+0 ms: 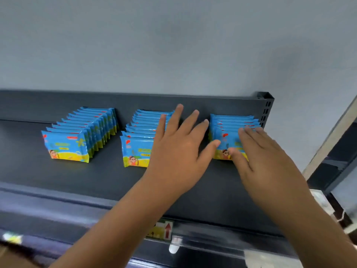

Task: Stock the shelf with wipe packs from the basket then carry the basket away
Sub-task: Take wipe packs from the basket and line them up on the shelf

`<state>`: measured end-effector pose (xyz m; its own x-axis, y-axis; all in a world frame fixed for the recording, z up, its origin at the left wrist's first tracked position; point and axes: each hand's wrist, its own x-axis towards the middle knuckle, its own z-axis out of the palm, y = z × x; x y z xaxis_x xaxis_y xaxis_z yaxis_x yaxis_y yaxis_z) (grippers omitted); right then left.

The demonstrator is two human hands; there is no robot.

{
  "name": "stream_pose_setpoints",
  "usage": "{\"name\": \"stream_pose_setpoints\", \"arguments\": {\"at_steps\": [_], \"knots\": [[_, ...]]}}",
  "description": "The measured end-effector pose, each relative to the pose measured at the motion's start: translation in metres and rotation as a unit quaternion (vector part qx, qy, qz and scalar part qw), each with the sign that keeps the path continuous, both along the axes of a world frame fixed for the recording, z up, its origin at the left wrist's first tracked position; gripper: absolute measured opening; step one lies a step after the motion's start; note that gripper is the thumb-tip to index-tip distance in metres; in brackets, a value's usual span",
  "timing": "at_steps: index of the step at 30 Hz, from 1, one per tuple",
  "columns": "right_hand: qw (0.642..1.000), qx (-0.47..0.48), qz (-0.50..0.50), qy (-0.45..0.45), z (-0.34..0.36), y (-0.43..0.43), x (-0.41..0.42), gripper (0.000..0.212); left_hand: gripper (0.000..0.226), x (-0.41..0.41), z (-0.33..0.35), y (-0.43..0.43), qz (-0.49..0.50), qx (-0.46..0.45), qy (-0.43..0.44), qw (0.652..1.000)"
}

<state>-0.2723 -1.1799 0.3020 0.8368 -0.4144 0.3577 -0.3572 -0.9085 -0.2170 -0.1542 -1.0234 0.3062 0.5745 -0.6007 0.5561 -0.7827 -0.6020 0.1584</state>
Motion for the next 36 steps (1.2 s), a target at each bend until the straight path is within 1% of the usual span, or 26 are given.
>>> {"name": "stream_pose_setpoints", "arguments": {"at_steps": [2,5,8,11,14,16,18,20,22,26,28,33,36], "knots": [[0.999,0.002,0.037,-0.008,0.0,0.027,0.014,0.069,0.066,-0.001,-0.002,0.024,0.072,-0.005,-0.009,0.997],[0.992,0.021,0.121,-0.026,0.001,0.072,0.037,0.066,0.069,-0.004,-0.013,0.063,0.161,-0.032,0.02,0.986],[0.973,0.028,0.227,-0.041,-0.005,0.123,0.058,0.068,0.07,-0.003,-0.029,0.113,0.242,-0.038,0.043,0.969],[0.953,0.033,0.296,-0.055,-0.02,0.175,0.082,0.069,0.072,0.002,-0.048,0.172,0.308,-0.067,0.074,0.946],[0.942,0.015,0.333,-0.031,-0.038,0.236,0.107,0.075,0.073,0.005,-0.067,0.24,0.357,-0.129,0.105,0.919],[0.933,-0.008,0.361,-0.007,-0.052,0.284,0.121,0.077,0.077,0.002,-0.079,0.288,0.392,-0.147,0.108,0.902],[0.919,-0.015,0.393,0.0,-0.064,0.337,0.133,0.075,0.076,-0.003,-0.09,0.339,0.426,-0.144,0.094,0.888],[0.906,-0.011,0.423,0.006,-0.073,0.392,0.143,0.075,0.075,-0.006,-0.1,0.39,0.463,-0.114,0.08,0.875],[0.89,0.005,0.455,0.021,-0.083,0.447,0.149,0.076,0.075,-0.009,-0.108,0.439,0.497,-0.088,0.093,0.858],[0.859,0.035,0.51,0.031,-0.108,0.554,0.161,0.07,0.069,-0.012,-0.124,0.532,0.545,-0.077,0.109,0.828],[0.848,0.049,0.527,0.037,-0.118,0.601,0.167,0.069,0.071,-0.015,-0.132,0.575,0.563,-0.072,0.118,0.815],[0.834,0.059,0.544,0.064,-0.146,0.691,0.186,0.08,0.074,-0.017,-0.154,0.659,0.615,-0.061,0.144,0.773],[0.821,0.053,0.563,0.084,-0.163,0.732,0.2,0.082,0.074,-0.009,-0.168,0.693,0.631,-0.07,0.161,0.756]]}}
